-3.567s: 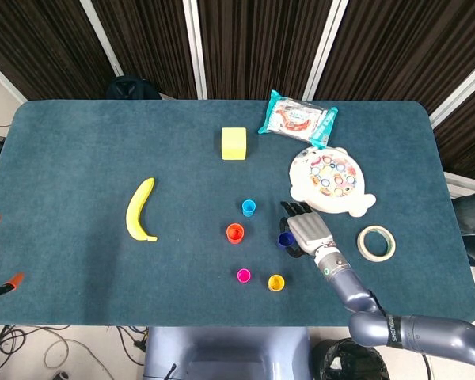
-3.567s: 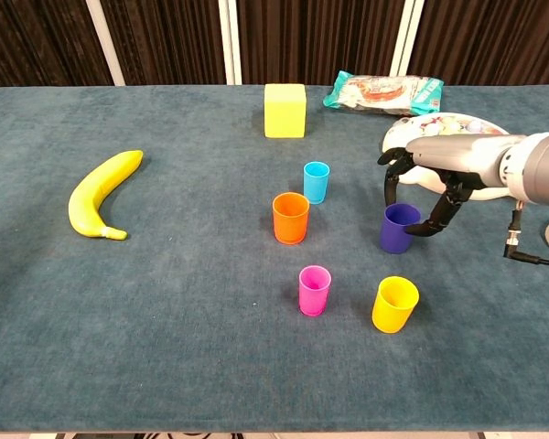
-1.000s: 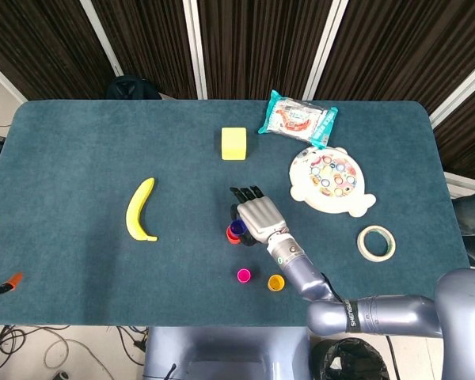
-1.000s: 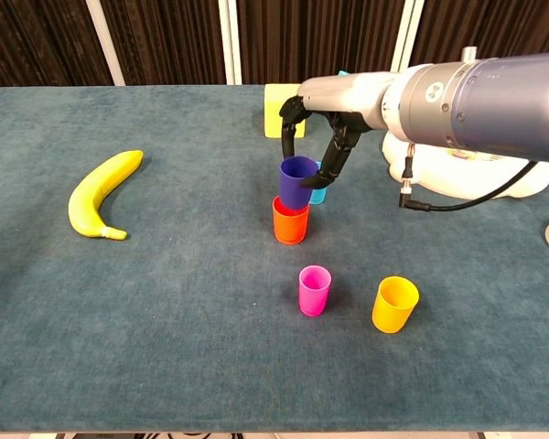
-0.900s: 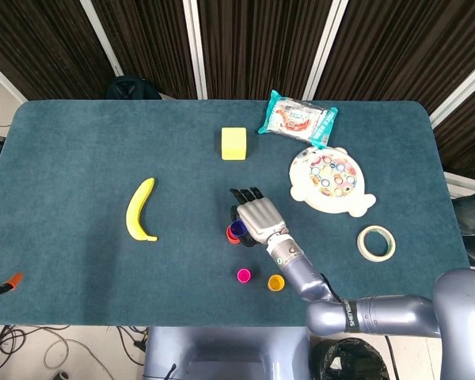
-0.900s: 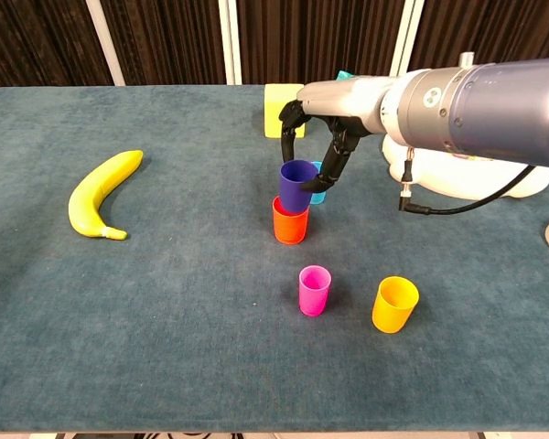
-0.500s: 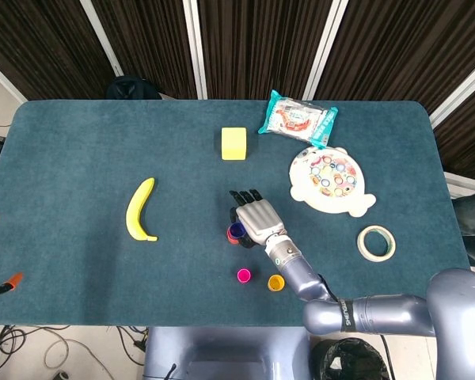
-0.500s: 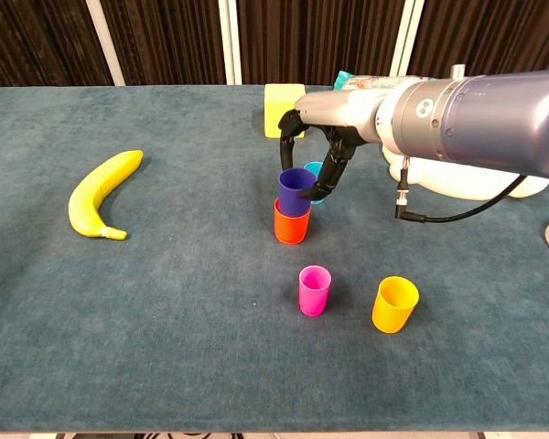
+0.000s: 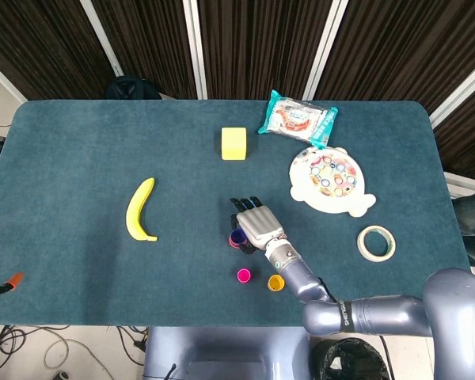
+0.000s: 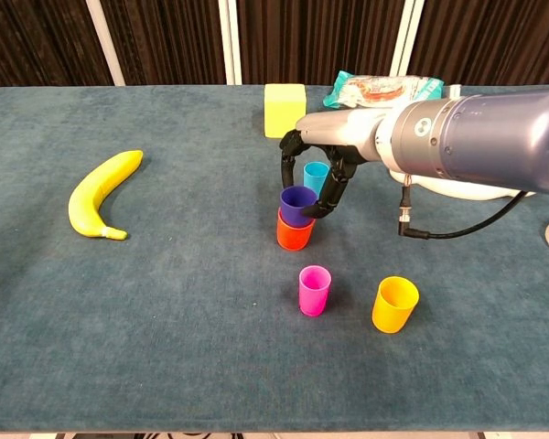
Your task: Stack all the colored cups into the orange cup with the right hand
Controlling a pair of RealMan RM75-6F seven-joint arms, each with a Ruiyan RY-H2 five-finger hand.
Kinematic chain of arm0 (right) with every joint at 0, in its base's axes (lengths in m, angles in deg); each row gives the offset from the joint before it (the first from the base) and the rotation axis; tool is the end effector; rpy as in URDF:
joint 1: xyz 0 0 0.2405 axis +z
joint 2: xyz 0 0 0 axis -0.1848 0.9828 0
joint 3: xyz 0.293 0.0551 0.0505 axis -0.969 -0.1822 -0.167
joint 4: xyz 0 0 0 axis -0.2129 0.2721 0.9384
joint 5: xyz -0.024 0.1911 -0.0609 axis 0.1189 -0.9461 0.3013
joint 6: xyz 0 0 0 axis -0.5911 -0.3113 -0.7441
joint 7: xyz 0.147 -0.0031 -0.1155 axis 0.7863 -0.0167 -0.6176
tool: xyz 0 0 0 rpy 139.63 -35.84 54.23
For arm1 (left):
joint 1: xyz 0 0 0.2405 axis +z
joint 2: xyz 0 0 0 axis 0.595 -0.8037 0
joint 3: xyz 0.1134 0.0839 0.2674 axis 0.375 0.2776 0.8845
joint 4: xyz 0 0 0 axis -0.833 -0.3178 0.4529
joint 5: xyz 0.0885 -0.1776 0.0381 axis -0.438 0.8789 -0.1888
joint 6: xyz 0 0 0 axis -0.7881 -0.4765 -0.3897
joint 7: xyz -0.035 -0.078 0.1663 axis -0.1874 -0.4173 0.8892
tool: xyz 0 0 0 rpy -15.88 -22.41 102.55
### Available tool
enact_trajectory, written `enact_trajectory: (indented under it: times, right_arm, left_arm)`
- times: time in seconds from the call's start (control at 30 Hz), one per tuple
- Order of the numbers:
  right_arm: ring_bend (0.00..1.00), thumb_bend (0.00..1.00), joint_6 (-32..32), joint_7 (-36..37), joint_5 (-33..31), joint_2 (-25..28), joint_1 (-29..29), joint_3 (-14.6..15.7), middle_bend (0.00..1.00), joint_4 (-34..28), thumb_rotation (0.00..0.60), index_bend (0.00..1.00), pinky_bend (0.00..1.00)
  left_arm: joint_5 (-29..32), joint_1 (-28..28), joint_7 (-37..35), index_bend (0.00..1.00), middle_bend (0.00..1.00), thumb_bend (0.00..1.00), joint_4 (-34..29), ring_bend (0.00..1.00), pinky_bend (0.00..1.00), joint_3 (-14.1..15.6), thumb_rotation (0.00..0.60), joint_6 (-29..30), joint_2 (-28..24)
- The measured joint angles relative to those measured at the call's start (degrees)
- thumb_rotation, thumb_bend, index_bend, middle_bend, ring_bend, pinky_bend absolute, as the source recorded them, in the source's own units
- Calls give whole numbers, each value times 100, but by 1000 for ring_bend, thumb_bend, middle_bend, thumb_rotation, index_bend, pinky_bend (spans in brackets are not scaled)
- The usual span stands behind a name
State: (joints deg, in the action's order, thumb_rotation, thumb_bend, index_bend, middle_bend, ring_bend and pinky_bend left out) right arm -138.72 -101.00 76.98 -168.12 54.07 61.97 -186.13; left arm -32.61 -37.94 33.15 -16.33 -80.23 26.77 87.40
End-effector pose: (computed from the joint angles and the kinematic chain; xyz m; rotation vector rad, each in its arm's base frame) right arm -0.0601 -0.4248 -0.0531 2.0088 -1.1124 0.7749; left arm -0.3350 0.2082 0.2211 -1.2870 -0.8324 -0.8484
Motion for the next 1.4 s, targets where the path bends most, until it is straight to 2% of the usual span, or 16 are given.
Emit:
enact_trajectory:
  times: [0.07,0.4,0.57,0.7,0.9,1.03,1.23,1.4]
  right_arm:
    - [72,398,16,-1,-30,12,10,-6,0,-16,600,0,64]
    - [67,387,-35,33,-162,162,-3,-41,0,-154,600,0,64]
    - [67,386,-177,75,-60,562,-144,-8,0,-443,600,0,64]
    - [67,386,-314,166,157,1108,-398,110,0,-888,600,0,64]
    - [67,387,-430,512,822,2021,-998,481,0,-1622,600,5,64]
    - [67,387,-413,862,1598,2427,-1431,799,0,-1923,600,9,64]
    - [67,386,-341,1325,2773,2719,-2003,1297,0,-2134,600,21,56]
    - [67,386,-287,1616,3560,2685,-2365,1618,0,-2118,600,21,47]
  left_arm:
    - [7,1,-6,0,0,0,1,0,37,-3,600,2,-3]
    - [7,5,-5,0,0,0,11,0,37,-10,600,17,-11]
    - [37,11,-25,0,0,0,20,0,37,-34,600,40,-20]
    - [15,11,-24,0,0,0,8,0,38,-25,600,40,-18]
    - [-46,18,39,0,0,0,-22,0,38,4,600,62,0]
    - [-65,15,102,0,0,0,-35,0,37,23,600,52,25]
    - [-49,2,148,0,0,0,-28,0,37,27,600,21,52]
    - [-35,-3,138,0,0,0,-24,0,37,23,600,9,54]
